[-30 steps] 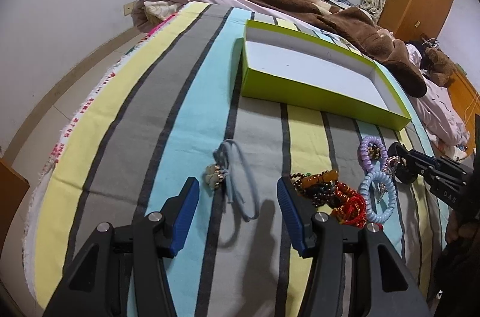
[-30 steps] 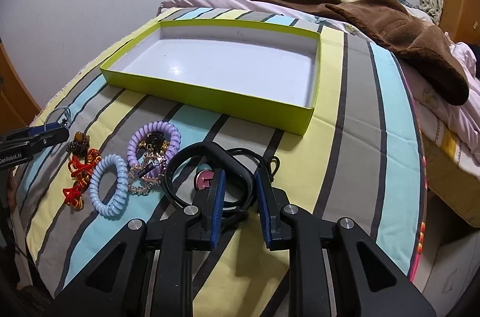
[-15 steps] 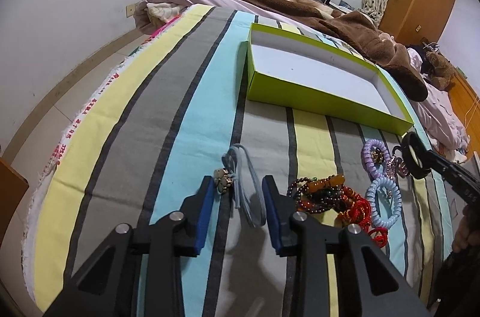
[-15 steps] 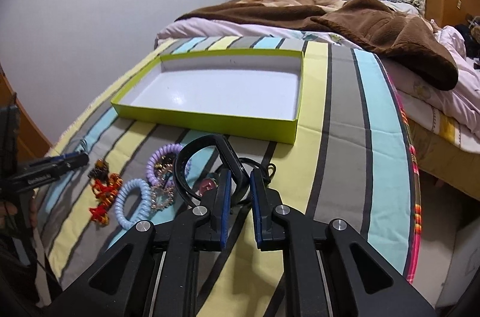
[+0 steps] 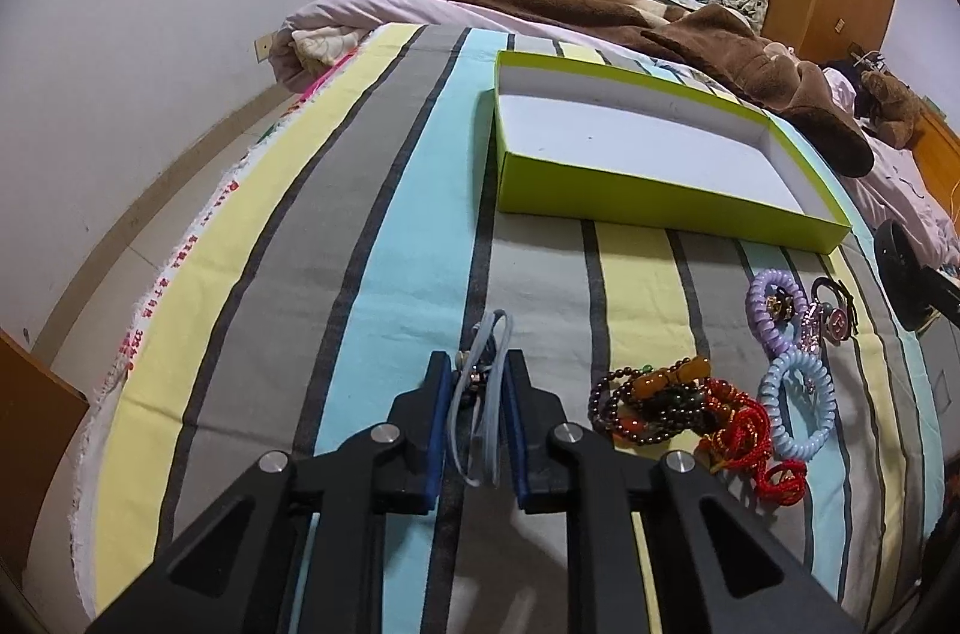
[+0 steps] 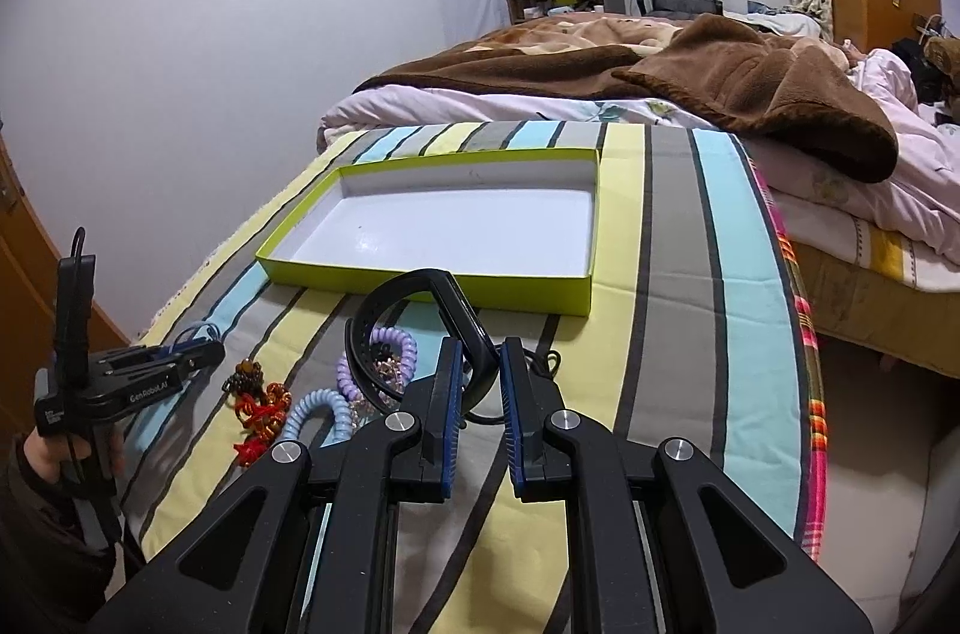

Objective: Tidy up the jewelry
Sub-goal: 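Carry both items into the green box while the left tool opens releasing the grey cord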

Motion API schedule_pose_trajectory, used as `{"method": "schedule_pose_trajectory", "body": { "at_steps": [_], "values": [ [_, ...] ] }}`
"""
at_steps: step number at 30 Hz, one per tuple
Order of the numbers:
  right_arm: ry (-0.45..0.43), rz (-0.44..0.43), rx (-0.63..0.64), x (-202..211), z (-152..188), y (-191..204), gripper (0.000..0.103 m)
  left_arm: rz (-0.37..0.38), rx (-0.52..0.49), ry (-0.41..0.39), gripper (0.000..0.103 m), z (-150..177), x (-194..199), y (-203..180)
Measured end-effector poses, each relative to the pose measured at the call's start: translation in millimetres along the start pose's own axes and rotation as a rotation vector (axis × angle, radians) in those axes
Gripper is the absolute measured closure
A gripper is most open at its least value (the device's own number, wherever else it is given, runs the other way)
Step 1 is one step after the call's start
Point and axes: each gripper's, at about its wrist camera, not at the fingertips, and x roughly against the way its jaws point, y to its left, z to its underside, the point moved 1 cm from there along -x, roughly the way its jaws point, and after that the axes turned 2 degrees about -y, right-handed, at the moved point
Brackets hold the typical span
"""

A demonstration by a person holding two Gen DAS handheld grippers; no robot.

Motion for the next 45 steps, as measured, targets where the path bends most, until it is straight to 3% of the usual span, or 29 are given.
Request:
{"method": "schedule_pose_trajectory", "body": {
  "at_steps": [8,18,28,31,45],
  "values": [
    [-0.015,0.020,-0.009,6.0,-5.4,-1.4,0.090,0.027,-0.010,-0.031,0.085,-12.6,13.7,-4.4],
    [-0.035,0.084,-0.046,-2.6,-38.4,-16.2,0.090,0.096,-0.061,-0.064,0.085,-60.9,14.0,-26.2],
    [0.014,0.152,-0.041,-51.6,-73.6,-31.4,0.090,0.151,-0.080,-0.058,0.085,-115.8,-26.1,-46.9],
    [0.037,0.170,-0.041,-73.1,-83.9,-36.7,0.090,0.173,-0.063,-0.025,0.085,-130.2,-46.5,-48.4],
    [0.138,0.204,0.007,-140.7,-92.3,-38.6,0.090,0.133,-0.096,0.066,0.085,-140.9,-110.9,-62.1]
  ]
}}
